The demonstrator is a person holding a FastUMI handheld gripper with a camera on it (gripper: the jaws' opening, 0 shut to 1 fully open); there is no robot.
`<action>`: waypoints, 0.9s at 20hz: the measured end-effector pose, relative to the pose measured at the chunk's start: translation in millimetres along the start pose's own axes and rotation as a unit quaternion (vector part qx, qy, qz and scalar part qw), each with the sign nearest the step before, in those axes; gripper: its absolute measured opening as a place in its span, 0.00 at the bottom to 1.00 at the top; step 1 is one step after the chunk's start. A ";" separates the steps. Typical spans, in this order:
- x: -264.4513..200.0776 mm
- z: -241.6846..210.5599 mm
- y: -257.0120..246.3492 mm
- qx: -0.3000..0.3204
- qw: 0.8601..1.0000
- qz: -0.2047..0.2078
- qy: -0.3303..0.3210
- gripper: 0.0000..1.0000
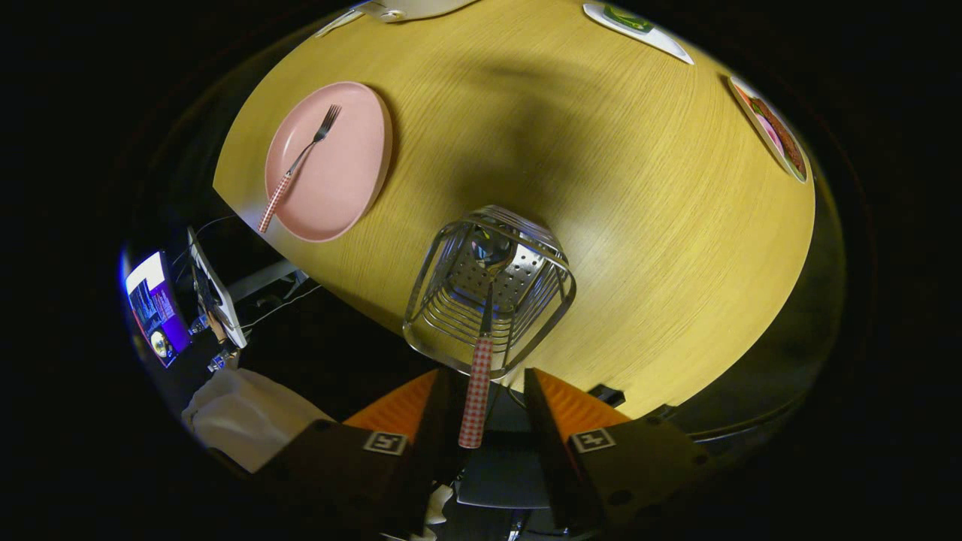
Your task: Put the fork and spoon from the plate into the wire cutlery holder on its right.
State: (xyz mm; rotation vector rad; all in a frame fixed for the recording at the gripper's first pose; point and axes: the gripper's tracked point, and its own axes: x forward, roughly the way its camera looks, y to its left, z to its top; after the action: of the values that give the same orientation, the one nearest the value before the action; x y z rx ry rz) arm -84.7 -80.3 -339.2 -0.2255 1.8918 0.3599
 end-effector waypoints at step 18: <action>-92.1 5.5 18.3 0.176 0.928 0.059 -0.322 1.00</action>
State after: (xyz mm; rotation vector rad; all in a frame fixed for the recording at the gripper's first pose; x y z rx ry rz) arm -54.4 -63.1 -251.9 0.2300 1.2848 0.1390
